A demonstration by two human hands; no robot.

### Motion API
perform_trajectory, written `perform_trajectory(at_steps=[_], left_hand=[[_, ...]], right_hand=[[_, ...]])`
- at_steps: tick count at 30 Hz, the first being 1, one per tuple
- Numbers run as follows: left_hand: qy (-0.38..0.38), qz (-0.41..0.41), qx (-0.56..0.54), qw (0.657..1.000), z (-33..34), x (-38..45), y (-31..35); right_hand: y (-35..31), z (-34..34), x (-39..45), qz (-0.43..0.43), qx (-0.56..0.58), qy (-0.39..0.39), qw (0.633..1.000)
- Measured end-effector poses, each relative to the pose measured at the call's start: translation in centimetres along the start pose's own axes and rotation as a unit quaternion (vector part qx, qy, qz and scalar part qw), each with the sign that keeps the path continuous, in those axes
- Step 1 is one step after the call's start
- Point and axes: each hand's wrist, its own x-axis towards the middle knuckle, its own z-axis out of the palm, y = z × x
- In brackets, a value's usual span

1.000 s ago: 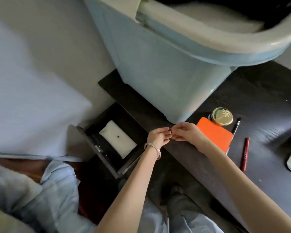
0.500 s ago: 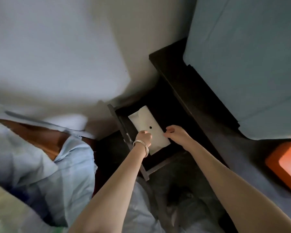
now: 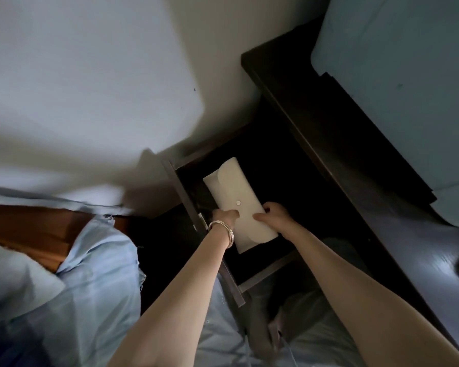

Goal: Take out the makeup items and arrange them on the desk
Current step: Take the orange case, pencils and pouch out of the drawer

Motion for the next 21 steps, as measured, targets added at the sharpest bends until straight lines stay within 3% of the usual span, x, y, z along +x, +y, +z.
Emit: perform_trajectory(at_steps=[6, 9, 14, 21], left_hand=[[-0.021, 0.003, 0.034, 0.999, -0.7, -3.4, 1.6], [-0.023, 0.012, 0.003, 1.000, -2.0, -5.9, 2.6], [-0.110, 0.005, -0.083, 0.990, -4.3, -10.1, 4.2], [-0.197, 0.033, -0.070, 0.977, -5.1, -16.3, 5.2]], right_hand=[[-3.5, -1.4, -4.8, -0.082, -0.058, -0.008, 0.995], [-4.8, -2.8, -7.9, -0.083, -0.020, 0.003, 0.996], [-6.4, -5.5, -13.4, -0.092, 0.049, 0.001, 0.995], [-6.2, -7.7, -20.0, -0.081, 0.107, 0.054, 0.989]])
